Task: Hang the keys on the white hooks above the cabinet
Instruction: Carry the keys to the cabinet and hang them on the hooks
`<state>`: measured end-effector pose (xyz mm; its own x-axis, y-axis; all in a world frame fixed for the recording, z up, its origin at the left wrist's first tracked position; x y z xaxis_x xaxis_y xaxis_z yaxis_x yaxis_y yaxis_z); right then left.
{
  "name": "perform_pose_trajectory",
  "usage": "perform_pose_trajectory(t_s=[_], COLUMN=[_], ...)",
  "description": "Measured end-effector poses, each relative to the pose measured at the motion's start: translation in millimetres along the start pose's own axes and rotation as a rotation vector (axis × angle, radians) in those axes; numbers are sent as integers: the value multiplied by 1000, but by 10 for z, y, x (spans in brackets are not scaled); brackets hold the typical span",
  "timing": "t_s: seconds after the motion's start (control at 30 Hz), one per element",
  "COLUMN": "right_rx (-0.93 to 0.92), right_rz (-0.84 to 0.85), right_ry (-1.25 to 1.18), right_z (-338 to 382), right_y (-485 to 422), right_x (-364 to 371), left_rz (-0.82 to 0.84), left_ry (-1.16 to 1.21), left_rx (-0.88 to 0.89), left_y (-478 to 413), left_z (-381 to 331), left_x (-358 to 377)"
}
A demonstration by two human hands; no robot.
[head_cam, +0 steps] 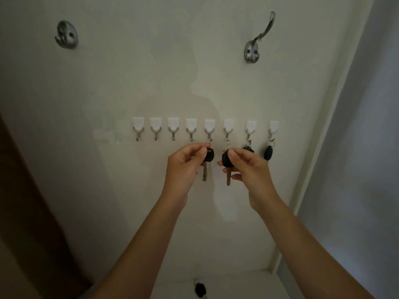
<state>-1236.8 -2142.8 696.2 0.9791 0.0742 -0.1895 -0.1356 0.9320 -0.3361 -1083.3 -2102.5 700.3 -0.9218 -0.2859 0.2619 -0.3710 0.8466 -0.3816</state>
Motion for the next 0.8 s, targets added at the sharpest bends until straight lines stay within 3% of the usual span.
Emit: perform_pose_trajectory(t_s=[0.27, 0.47, 0.8], right_rx=[13, 29, 0], right_rz=[-12, 39, 112], right_ry=[-26, -44, -66], right_z=[-70, -171, -151], right_y=[-331, -360, -394], right_x=[24, 1, -2], left_rz=[-24, -164, -324], left_ry=[15, 42, 46], left_rx=[44, 52, 213], left_y=[-212, -201, -114], left_z=[131, 227, 189], left_x=[86, 102, 157])
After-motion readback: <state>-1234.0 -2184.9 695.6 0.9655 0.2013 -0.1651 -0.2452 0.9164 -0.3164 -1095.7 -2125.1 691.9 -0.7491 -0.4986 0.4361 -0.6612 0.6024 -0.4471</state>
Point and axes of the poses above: each hand's wrist, its own y-axis away from the middle knuckle, its own x-axis out of the palm, z = x × y, the point moved 5 cm from there along -y, towards the middle knuckle, and after that the axes turned 11 degrees about y, right-handed, at the moved point
